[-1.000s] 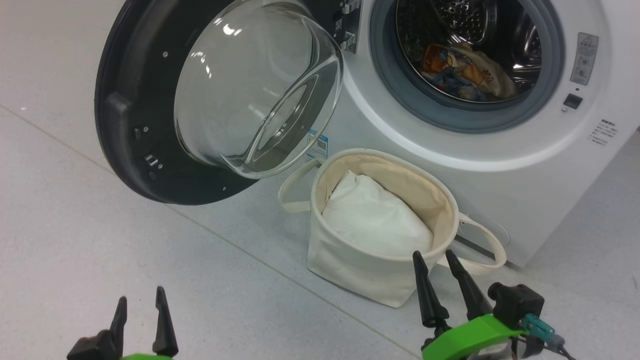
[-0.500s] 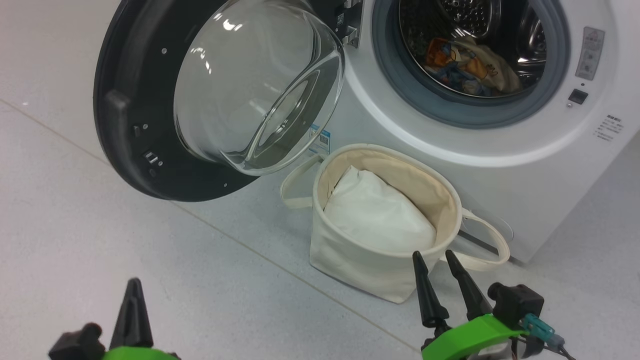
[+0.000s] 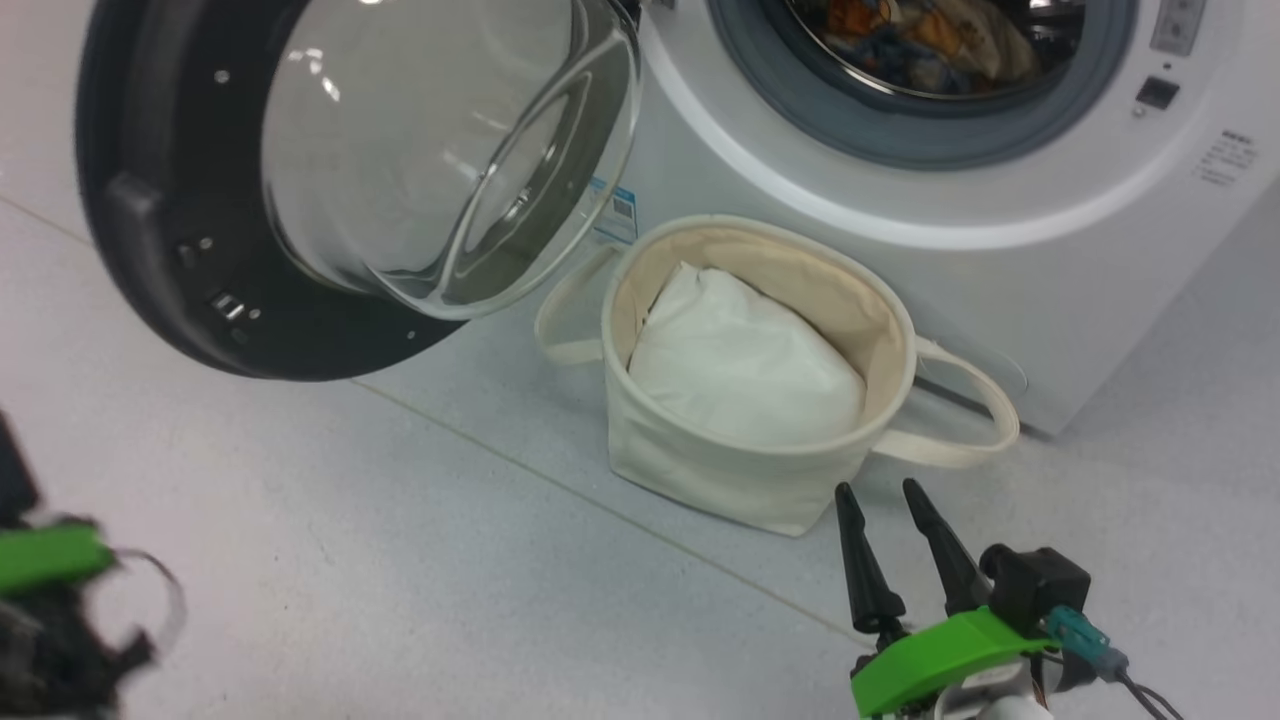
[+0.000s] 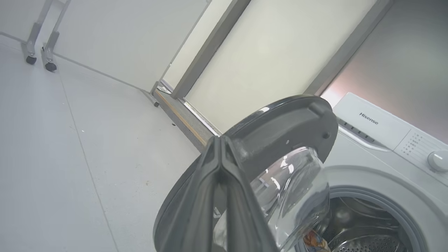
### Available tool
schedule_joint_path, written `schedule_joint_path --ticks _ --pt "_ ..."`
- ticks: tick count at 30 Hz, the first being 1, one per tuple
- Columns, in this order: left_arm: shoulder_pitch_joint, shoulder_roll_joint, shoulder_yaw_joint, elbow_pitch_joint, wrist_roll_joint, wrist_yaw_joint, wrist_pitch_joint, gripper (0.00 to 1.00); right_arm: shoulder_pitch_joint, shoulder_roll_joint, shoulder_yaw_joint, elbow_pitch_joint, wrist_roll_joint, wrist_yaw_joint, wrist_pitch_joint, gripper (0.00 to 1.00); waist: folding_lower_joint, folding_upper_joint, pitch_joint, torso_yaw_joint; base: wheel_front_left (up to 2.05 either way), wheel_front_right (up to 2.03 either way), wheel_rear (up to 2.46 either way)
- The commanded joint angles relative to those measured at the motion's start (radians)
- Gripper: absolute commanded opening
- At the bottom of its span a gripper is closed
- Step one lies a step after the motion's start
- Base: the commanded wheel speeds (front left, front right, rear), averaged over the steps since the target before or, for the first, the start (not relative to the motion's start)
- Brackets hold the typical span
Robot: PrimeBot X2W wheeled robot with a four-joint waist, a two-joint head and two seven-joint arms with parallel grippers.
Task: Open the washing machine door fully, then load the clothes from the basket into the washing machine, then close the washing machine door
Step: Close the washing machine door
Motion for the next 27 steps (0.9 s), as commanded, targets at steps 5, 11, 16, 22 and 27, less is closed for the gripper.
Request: schedule_joint_path --ticks 5,11,16,22,27 --pt "-0.221 0.112 0.152 0.090 -0.400 -0.006 0.236 0.00 -0.059 0.000 0.006 -0.008 0.011 0.000 -0.012 1.00 -0.0001 0.0000 0.046 -0.032 0.00 0.00 0.00" --pt "-0.439 0.285 0.348 0.385 -0.830 0.092 0.572 0.00 -0.078 0.000 -0.001 0.037 -0.017 0.000 -0.012 1.00 -0.0001 0.0000 0.060 -0.071 0.00 0.00 0.00" --pt "-0.555 0.404 0.330 0.564 -0.823 0.124 0.603 0.00 -0.097 0.000 -0.009 0.055 -0.042 0.000 -0.012 1.00 -0.0001 0.0000 0.092 -0.098 0.00 0.00 0.00" --pt "-0.640 0.462 0.279 0.705 -0.772 0.100 0.580 0.00 -0.119 0.000 -0.013 0.058 -0.080 0.000 -0.012 1.00 -0.0001 0.0000 0.139 -0.130 0.00 0.00 0.00" --pt "-0.679 0.488 0.271 0.820 -0.759 0.070 0.560 0.00 -0.138 0.000 -0.016 0.055 -0.105 0.000 -0.012 1.00 -0.0001 0.0000 0.173 -0.160 0.00 0.00 0.00"
